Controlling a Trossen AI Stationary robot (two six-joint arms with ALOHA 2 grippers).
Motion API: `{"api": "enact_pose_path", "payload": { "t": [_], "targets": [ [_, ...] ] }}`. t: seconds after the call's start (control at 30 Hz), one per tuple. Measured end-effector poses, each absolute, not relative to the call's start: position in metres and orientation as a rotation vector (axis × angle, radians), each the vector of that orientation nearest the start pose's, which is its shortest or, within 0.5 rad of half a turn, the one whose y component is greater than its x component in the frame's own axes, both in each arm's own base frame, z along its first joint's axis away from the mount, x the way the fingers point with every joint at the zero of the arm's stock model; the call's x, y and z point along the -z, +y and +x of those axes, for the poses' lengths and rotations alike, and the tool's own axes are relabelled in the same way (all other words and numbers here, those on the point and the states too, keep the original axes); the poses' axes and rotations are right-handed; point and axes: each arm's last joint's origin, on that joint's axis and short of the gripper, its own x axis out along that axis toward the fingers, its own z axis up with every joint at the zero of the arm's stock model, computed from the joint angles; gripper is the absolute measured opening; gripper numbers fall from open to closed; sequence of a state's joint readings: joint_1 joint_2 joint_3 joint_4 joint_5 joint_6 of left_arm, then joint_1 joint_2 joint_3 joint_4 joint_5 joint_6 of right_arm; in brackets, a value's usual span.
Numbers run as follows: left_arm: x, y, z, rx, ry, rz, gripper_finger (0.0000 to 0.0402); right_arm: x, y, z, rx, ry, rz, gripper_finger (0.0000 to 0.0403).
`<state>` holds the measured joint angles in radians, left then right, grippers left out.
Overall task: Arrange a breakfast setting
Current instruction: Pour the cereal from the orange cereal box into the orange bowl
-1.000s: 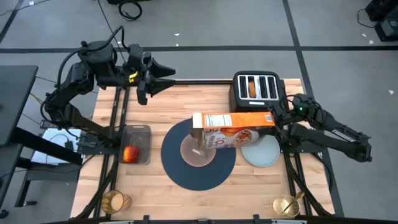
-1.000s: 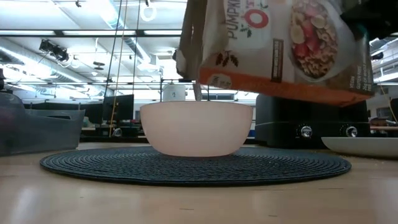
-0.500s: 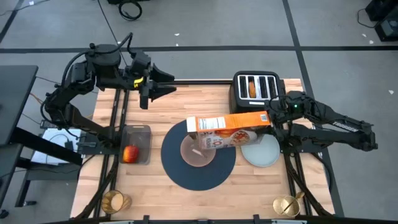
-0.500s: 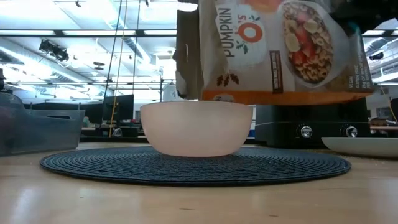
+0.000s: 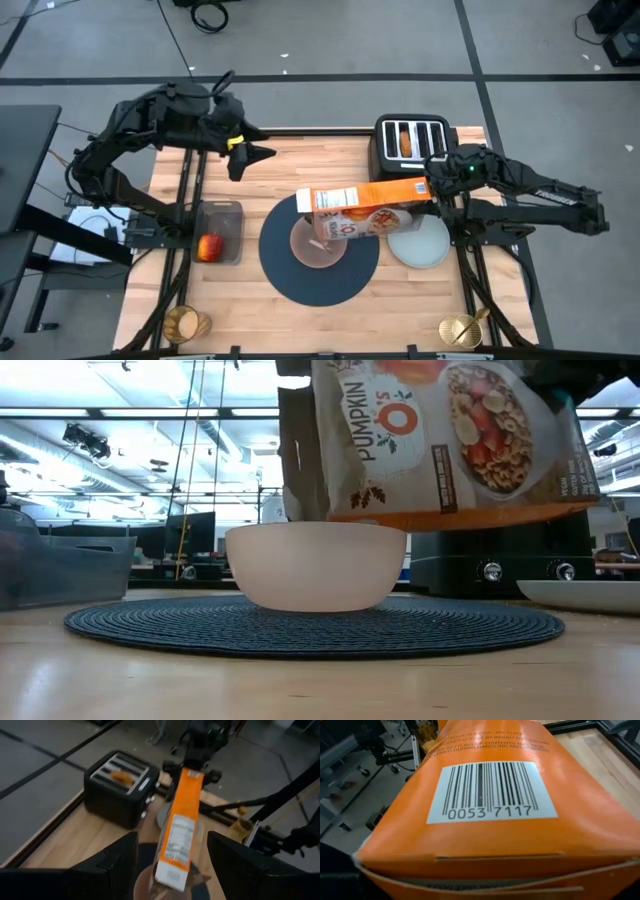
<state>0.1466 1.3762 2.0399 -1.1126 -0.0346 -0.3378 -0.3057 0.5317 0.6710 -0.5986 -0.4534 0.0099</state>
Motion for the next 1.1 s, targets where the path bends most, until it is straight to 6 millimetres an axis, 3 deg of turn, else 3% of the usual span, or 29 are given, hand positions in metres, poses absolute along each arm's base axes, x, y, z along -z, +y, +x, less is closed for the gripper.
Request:
{"api": "enact_pose_path", "payload": {
  "t": [0.4,0.73,1.1],
  "targets": [
    [-0.5,0.026,0.2,-0.302,0.622,-0.408,0.0242,-0.288,-0.018,0.115,-0.145,0.452,0.202,0.029],
    [-0.483,0.018,0.207,-0.307,0.697,-0.411,0.0242,-0.297,-0.018,0.122,-0.141,0.477,0.184,0.029],
    [-0.457,0.011,0.22,-0.338,0.741,-0.392,0.0242,-0.313,-0.017,0.115,-0.12,0.487,0.155,0.029]
  ]
}}
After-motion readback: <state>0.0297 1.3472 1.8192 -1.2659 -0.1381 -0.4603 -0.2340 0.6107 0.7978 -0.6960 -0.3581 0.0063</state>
